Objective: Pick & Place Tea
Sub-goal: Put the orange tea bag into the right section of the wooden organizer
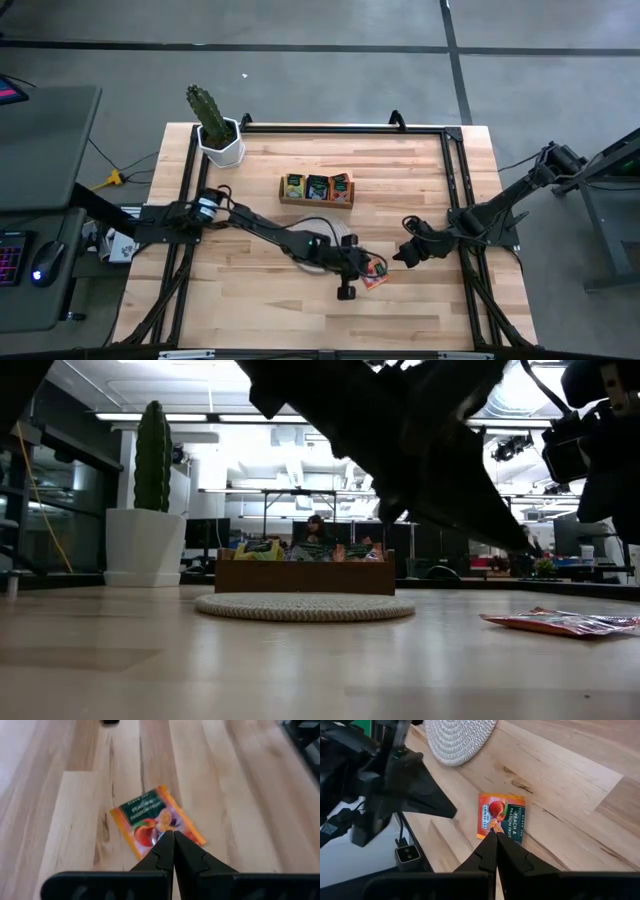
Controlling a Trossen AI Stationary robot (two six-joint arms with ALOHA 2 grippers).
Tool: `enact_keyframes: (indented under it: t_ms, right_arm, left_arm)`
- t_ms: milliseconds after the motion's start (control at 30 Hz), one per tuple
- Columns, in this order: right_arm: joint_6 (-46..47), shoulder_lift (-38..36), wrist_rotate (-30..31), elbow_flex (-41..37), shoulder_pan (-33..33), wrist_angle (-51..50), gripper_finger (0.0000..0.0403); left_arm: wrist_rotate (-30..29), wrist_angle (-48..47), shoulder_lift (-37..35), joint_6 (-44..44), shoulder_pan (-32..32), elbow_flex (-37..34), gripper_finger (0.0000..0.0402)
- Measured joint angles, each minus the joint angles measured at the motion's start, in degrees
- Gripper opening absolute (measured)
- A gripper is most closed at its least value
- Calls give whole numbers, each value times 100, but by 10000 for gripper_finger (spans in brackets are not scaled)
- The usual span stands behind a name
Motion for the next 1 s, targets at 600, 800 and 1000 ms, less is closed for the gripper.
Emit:
enact_keyframes:
  t_ms: [600, 800, 1000]
  right_arm:
    - [179, 2, 283, 0, 2, 241, 2]
    - [177, 2, 458, 2, 2, 264, 1]
    - [178, 2, 461, 2, 2, 259, 1]
  left_arm:
    - [-343, 221, 51, 603, 36, -8, 0]
    - [-410, 226, 51, 653, 36, -8, 0]
    - [-351, 337, 284, 651, 36, -21, 0]
